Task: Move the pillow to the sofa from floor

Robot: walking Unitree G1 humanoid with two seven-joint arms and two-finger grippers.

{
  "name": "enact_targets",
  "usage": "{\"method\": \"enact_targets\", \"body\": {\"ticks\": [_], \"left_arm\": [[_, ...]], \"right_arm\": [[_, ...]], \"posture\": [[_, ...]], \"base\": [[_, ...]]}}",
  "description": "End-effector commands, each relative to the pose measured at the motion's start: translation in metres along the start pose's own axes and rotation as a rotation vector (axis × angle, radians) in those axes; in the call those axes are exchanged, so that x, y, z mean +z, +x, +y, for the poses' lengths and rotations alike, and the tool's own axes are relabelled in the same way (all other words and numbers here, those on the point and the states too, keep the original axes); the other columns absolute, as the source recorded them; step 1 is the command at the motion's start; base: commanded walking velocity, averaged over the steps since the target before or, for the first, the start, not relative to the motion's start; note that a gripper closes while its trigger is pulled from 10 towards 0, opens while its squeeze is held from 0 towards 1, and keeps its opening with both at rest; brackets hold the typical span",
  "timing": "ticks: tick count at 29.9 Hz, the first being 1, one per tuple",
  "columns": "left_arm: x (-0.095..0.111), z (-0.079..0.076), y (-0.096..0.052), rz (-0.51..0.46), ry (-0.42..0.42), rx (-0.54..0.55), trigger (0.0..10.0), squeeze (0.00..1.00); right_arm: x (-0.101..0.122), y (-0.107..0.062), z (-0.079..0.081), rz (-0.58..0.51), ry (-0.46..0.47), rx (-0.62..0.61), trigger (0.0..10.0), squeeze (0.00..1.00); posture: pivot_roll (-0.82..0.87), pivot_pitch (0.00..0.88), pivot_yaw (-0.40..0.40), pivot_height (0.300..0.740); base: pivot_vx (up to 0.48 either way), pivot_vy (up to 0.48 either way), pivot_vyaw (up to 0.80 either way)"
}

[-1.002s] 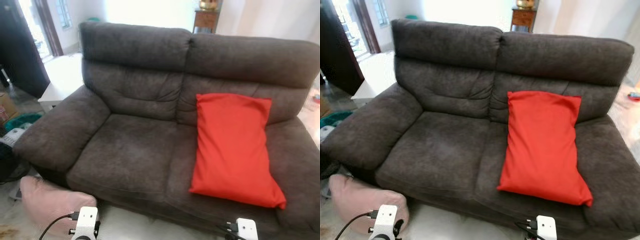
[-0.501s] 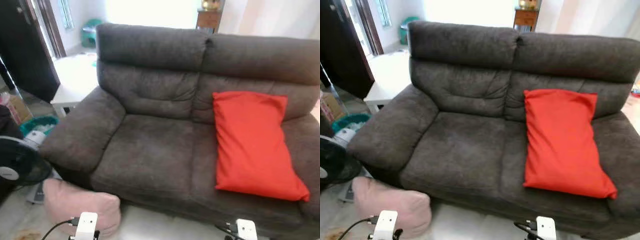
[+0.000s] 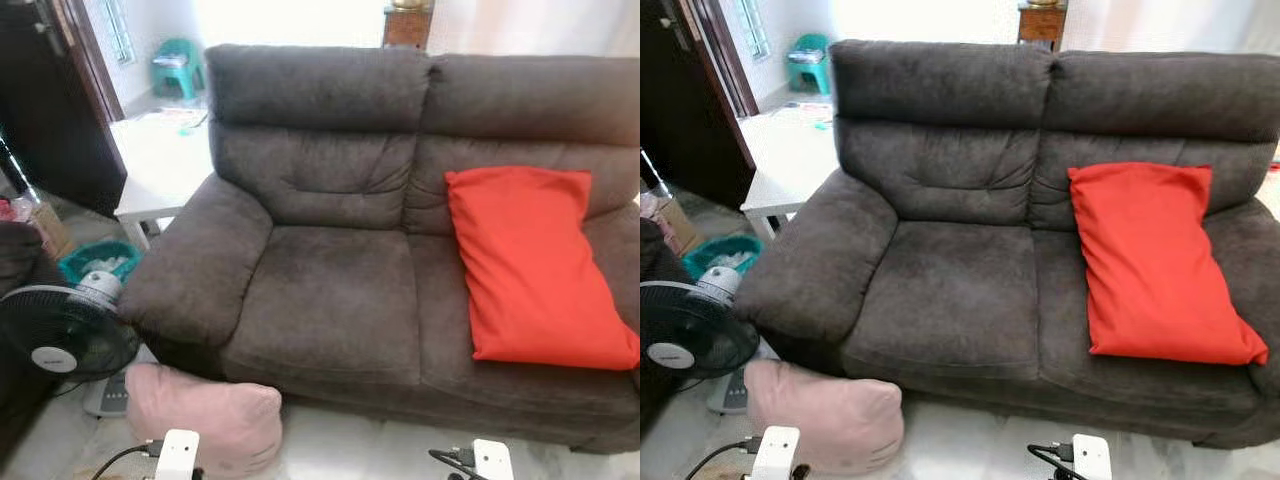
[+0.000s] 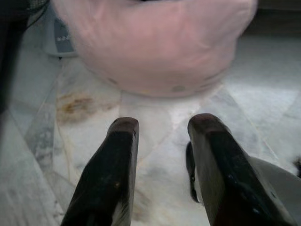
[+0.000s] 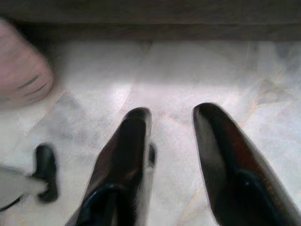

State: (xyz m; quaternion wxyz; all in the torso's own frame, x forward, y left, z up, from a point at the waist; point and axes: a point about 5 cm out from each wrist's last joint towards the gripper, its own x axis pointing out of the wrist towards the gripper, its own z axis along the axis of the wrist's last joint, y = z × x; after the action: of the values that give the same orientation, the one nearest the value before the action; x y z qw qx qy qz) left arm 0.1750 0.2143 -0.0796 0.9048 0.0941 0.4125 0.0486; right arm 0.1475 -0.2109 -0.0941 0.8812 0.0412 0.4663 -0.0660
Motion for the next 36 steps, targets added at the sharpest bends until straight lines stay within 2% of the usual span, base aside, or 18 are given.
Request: {"method": "enact_targets", "body": {"ticks": [1,36], "left_arm": [[-0.0059,0.0044,-0.0014,0.023,0.011,0.01,10.0,0.0],[-0.0035,0.0018,-0.001,0.008,0.008,0.015,10.0,0.0]], "right_arm": [[0.0086,0.0022,0.0039,-0.024,-0.003,0.01,10.0,0.0],[0.0106,0.0029,0.0054,-0.02,-0.015,0.023,10.0,0.0]], "posture": [[0.09,0.0,-0.035,0.74],[0.11,0.0,-0.039,0.74]], "base": [[0.0,0.458,0.0],[0.0,0.458,0.0]]}}
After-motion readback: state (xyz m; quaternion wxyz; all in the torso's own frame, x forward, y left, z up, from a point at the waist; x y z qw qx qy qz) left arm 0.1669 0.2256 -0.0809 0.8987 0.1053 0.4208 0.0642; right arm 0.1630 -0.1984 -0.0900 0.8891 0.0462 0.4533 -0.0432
